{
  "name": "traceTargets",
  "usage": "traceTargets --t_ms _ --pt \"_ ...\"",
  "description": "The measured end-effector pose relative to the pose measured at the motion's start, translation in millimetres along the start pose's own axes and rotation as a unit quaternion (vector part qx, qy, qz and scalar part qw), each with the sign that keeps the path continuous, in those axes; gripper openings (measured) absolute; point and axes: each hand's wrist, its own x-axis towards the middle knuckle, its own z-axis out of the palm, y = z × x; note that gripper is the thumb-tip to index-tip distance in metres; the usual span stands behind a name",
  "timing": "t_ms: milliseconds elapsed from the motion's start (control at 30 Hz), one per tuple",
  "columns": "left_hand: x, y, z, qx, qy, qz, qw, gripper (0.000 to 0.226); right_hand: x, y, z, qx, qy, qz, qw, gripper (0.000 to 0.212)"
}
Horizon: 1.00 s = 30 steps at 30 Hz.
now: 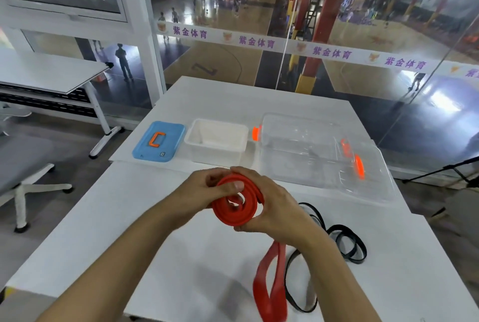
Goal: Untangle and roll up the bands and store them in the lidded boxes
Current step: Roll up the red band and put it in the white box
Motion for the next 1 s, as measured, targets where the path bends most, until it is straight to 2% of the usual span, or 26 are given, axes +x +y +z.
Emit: traceTargets --t_ms 67,100,200,267,433,633,733,867,933,1000 --pt "-0.1 7.7 -5.8 0.079 -0.068 -0.012 0.994 0.031 0.2 -2.6 -4.6 -0.026 -0.039 -0.012 0.999 0.107" --pt "0.1 10.0 -6.7 0.107 -0.075 -0.015 0.991 0.03 0.1 -4.3 -5.4 -0.03 -0.046 -0.017 0.998 0.108" --pt "1.0 8.5 -4.7 0.132 -0.024 0.018 0.991 0.032 -1.2 -7.8 -5.8 -0.026 -0.035 -0.017 0.999 0.113" --pt "-0.3 3.9 -0.9 0.107 0.014 0.046 0.993 0.033 -3.9 -4.2 -9.4 -0.009 -0.021 -0.008 1.0 0.112" --pt "-1.7 -0.8 14.0 -0.034 0.125 0.082 0.988 0.037 -9.8 0.5 -13.0 0.08 0.0 0.034 0.996 0.105" --pt "2.6 4.2 30.8 -0.109 0.204 0.102 0.967 0.046 -5.4 -1.2 2.8 0.142 0.079 0.016 0.987 0.099" --pt "5.1 3.6 41.0 -0.141 0.247 0.093 0.954 0.047 -2.4 -8.8 11.9 0.155 0.131 0.023 0.979 0.104" --pt "5.7 4.1 51.6 -0.183 0.27 0.069 0.943 0.052 0.2 -21.2 31.1 0.183 0.231 0.048 0.954 0.109" --pt "4.8 2.9 52.6 -0.177 0.269 0.06 0.945 0.049 -0.4 -21.6 36.4 0.173 0.259 0.047 0.949 0.1" --pt "3.4 -1.4 49.7 -0.165 0.249 0.042 0.954 0.055 -1.2 -17.4 32.7 0.155 0.246 0.032 0.956 0.089"
